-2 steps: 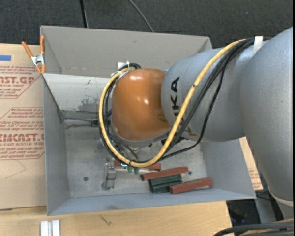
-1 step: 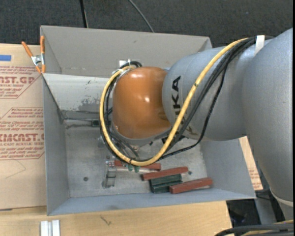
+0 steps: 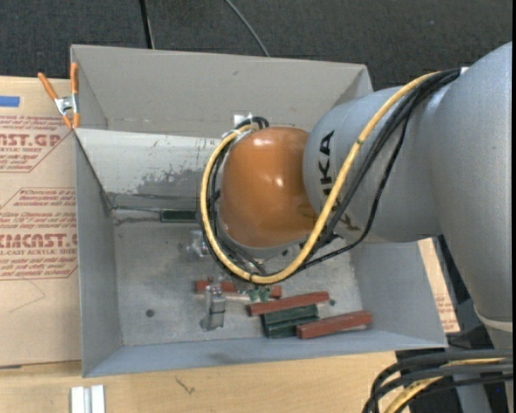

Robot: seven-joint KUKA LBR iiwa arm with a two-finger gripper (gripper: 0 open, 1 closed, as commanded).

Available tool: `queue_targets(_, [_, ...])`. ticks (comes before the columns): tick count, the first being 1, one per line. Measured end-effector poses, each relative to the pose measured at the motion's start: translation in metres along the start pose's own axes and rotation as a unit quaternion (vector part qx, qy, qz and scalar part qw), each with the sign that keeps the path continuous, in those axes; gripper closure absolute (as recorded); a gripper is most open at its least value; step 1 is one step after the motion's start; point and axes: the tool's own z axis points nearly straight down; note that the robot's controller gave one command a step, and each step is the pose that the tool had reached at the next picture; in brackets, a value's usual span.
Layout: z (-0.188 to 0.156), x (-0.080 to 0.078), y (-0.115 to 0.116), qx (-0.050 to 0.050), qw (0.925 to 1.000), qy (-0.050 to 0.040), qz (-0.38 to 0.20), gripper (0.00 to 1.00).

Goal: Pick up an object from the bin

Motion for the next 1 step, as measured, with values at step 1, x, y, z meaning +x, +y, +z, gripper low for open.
queue_targets(1, [0.0472,-0.0127,-0.0145,0.000,0.9984,0.0002,0.056,0.00])
